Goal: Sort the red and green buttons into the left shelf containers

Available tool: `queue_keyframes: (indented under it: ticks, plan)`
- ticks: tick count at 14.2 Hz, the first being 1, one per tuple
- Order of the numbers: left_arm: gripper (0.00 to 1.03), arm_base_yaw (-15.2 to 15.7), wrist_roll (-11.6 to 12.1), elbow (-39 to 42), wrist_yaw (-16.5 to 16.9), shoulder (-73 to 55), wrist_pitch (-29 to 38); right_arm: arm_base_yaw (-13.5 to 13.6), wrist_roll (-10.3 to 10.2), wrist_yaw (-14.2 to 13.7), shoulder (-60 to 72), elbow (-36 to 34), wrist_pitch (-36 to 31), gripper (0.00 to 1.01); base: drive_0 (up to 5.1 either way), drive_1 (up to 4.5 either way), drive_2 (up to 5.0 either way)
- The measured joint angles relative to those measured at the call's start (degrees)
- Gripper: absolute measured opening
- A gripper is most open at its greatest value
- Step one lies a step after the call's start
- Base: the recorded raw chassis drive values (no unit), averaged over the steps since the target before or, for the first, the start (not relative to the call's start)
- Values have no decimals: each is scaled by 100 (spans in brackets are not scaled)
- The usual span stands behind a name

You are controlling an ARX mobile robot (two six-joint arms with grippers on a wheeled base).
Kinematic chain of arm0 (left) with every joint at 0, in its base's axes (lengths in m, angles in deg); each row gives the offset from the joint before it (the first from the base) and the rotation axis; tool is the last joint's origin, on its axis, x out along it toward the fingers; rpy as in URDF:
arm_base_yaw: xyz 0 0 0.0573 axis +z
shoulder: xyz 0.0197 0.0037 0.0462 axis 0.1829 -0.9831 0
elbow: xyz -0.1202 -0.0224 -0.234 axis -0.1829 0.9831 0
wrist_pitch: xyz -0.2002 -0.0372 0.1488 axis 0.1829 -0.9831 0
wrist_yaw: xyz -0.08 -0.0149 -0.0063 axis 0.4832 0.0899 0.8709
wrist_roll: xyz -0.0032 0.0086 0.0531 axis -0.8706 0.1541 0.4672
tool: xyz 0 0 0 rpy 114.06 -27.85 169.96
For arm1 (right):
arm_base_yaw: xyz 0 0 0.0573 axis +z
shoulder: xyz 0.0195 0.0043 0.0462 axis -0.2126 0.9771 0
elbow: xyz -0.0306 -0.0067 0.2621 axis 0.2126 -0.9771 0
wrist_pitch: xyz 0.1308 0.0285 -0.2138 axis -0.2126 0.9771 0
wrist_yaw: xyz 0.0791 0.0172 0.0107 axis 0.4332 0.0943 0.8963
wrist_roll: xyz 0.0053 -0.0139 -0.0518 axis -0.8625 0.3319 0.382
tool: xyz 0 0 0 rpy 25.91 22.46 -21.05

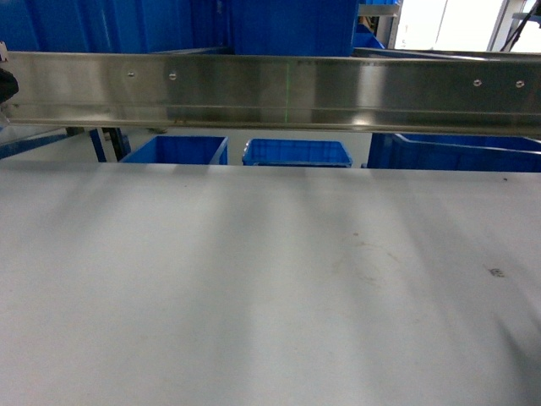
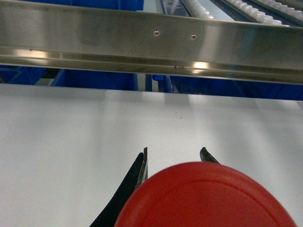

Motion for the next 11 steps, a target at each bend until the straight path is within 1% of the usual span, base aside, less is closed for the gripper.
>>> queue_keyframes:
  ticks: [11]
  plan:
    - [26,0,0,2,-7,0,-11,2,0,2,2,7,-9,27,-502,241,241]
